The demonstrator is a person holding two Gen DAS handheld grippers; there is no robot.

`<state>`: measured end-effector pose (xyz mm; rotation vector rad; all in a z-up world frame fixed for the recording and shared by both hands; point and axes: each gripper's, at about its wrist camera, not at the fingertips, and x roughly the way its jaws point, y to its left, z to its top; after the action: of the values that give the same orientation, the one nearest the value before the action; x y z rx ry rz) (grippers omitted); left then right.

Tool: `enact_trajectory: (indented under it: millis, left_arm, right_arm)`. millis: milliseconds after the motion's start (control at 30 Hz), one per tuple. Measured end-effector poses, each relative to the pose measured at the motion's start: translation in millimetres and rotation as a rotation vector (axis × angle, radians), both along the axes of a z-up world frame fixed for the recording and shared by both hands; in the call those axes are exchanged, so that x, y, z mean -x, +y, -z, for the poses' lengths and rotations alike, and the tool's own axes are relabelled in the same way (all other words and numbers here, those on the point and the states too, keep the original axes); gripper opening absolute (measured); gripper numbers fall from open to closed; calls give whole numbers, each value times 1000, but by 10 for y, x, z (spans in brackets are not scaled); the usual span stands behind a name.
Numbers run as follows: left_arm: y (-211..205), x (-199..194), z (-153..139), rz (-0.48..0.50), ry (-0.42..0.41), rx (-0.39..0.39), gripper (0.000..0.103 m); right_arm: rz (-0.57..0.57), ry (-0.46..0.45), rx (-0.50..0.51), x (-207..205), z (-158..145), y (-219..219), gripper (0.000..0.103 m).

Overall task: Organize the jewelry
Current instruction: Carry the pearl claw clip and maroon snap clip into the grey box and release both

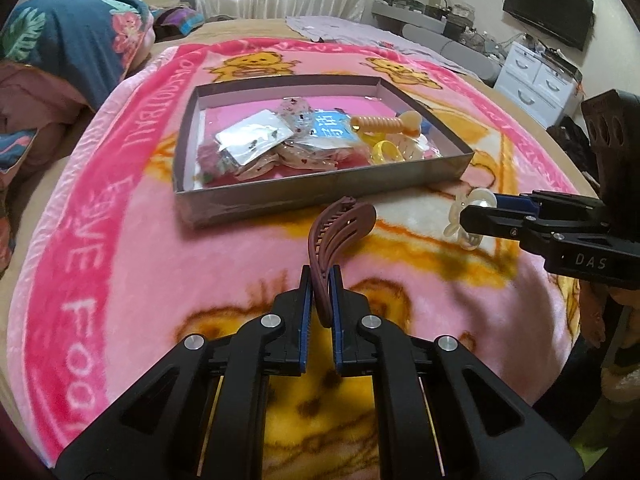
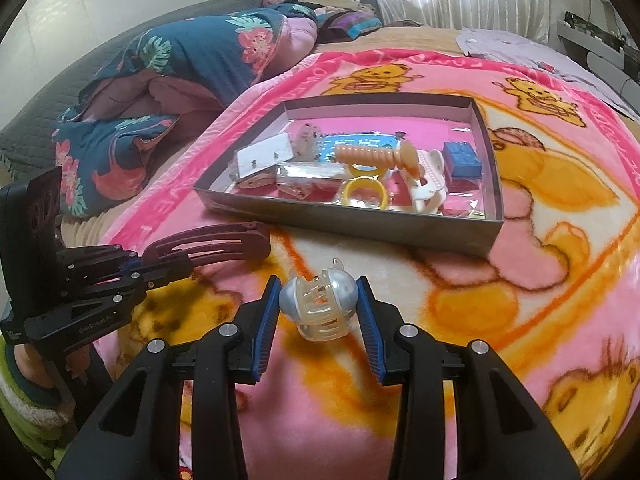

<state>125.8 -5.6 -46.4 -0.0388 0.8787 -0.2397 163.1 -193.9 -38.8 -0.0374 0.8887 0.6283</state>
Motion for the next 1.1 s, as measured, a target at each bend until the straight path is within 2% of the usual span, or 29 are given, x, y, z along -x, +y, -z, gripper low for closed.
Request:
enact_trajectory:
  millis: [567, 833, 1100]
  left_arm:
    - [297, 173, -314, -91, -63, 17, 2]
    - [365, -32, -496, -114, -99, 12, 3]
    - [221, -372, -660, -109, -137, 15, 3]
  right_arm:
    - [-46, -64, -41, 163, -280, 85, 37]
    - [-14, -112, -79, 44, -535, -21, 37]
    - [62, -164, -103, -204, -813, -236, 37]
